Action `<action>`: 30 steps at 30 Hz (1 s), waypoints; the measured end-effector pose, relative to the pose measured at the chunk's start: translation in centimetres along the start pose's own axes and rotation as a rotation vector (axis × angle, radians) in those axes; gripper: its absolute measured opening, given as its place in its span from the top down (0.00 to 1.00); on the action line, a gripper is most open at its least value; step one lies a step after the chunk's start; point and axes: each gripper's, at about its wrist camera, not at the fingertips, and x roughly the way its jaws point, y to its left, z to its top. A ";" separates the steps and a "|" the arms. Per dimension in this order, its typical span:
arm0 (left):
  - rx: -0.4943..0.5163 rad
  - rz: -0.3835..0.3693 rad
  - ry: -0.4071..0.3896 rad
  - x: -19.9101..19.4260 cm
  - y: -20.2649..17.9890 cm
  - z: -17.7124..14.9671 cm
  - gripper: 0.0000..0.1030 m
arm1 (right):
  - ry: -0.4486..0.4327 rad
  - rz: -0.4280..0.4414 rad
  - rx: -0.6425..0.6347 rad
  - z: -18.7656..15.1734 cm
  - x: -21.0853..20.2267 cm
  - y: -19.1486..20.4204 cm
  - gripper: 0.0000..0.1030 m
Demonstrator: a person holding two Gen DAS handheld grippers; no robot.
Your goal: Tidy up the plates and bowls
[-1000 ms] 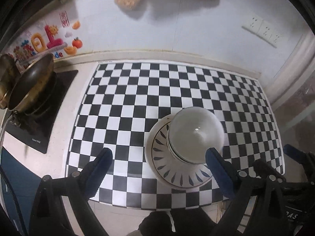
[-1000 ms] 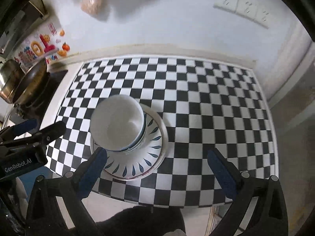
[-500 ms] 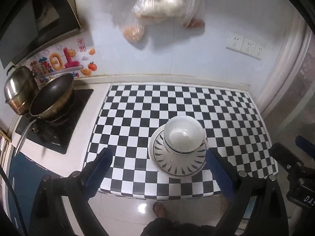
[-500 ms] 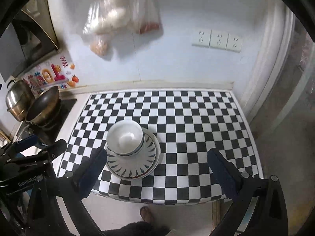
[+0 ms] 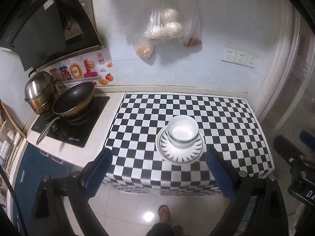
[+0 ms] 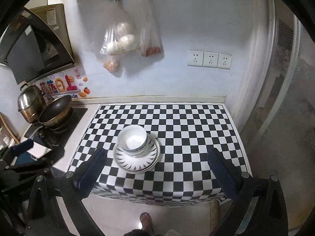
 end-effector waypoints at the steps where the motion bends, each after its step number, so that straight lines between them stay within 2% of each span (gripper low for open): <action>1: 0.001 0.001 -0.006 -0.7 0.1 -0.4 0.06 | -0.009 -0.007 -0.004 -0.2 -0.7 0.1 0.00; 8: 0.013 -0.006 -0.053 -5.6 1.0 -2.5 0.06 | -0.059 -0.039 -0.004 -2.1 -6.7 1.4 0.00; 16: 0.057 -0.022 -0.126 -11.0 4.1 -4.4 0.06 | -0.109 -0.087 0.043 -4.6 -12.5 3.9 0.00; 24: 0.094 -0.052 -0.146 -13.7 6.4 -6.7 0.06 | -0.129 -0.142 0.081 -8.3 -17.4 6.5 0.00; 30: 0.096 -0.064 -0.150 -14.8 7.5 -8.0 0.06 | -0.131 -0.178 0.081 -10.0 -19.3 7.7 0.00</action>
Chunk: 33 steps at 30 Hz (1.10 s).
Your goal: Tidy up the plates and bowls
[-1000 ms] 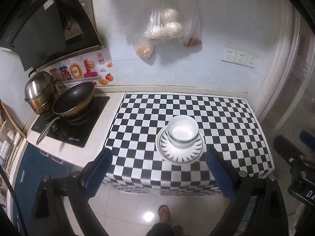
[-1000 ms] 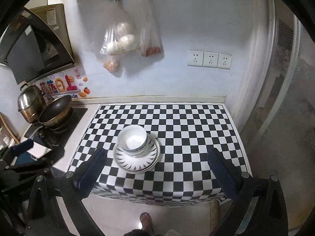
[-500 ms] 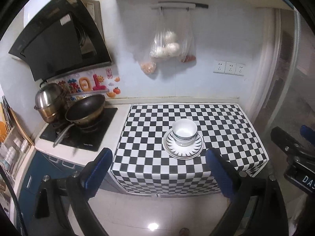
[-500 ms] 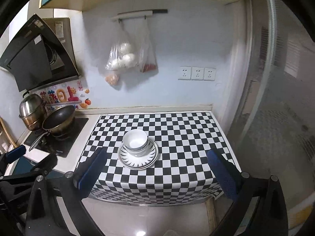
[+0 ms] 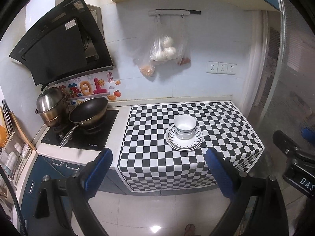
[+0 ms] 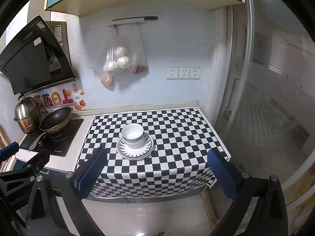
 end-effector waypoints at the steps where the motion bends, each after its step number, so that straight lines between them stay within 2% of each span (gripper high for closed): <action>1: -0.006 -0.001 -0.001 -0.2 0.2 -0.2 0.06 | -0.001 -0.003 -0.001 -0.1 -0.2 0.0 0.00; 8: -0.013 0.007 -0.017 -1.1 0.6 -0.9 0.06 | 0.001 -0.028 -0.015 -1.0 -1.1 0.3 0.00; 17: -0.008 0.006 -0.009 -1.3 0.7 -1.3 0.06 | 0.024 0.013 -0.006 -1.0 -0.5 -0.1 0.00; 33: -0.013 0.029 -0.021 -1.5 0.5 -1.3 0.06 | 0.033 0.022 -0.017 -0.9 0.3 0.0 0.00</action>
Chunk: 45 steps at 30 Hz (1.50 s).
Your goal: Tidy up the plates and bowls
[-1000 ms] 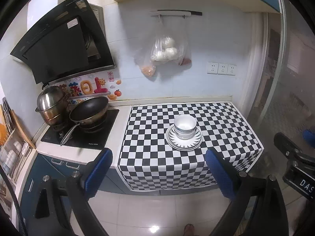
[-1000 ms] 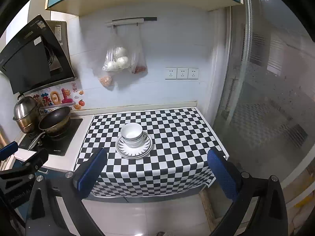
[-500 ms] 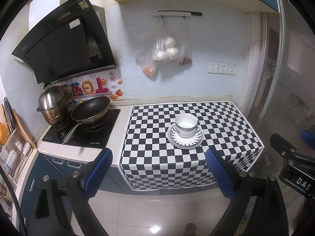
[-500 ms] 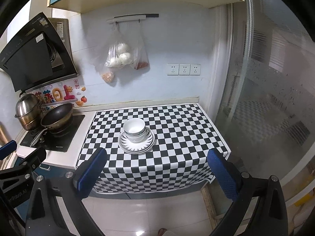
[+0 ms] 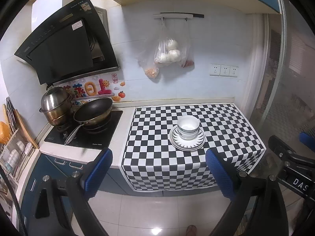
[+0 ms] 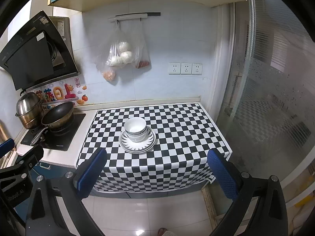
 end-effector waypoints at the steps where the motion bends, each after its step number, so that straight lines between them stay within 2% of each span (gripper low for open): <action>1: 0.000 0.000 0.000 0.0 -0.1 0.0 0.06 | 0.001 0.000 0.000 0.0 -0.1 0.0 0.00; 45: 0.005 0.007 -0.009 0.1 -0.3 0.4 0.06 | 0.007 -0.007 0.004 -0.2 0.4 -0.9 0.00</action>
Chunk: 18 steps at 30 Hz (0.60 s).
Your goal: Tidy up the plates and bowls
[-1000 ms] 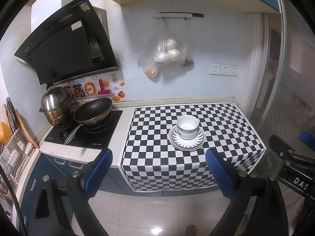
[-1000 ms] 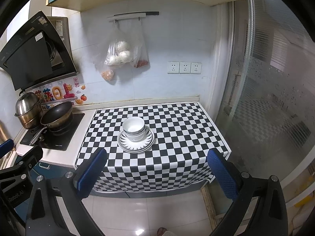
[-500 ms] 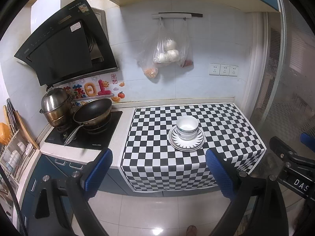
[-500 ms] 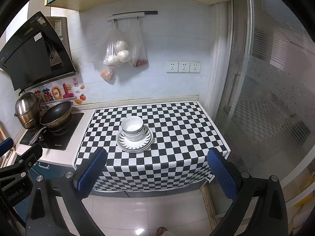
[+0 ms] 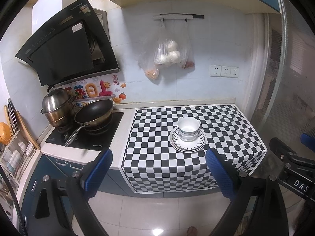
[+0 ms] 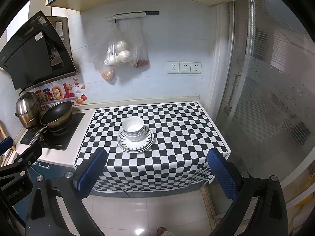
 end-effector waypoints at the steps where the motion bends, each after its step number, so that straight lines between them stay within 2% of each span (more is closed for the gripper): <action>1: -0.001 0.001 0.001 0.0 0.0 0.0 0.06 | 0.000 0.000 0.002 0.0 -0.1 0.2 0.00; 18: -0.017 0.011 0.002 -0.1 0.1 -0.1 0.06 | 0.004 0.006 -0.002 0.4 0.2 0.4 0.00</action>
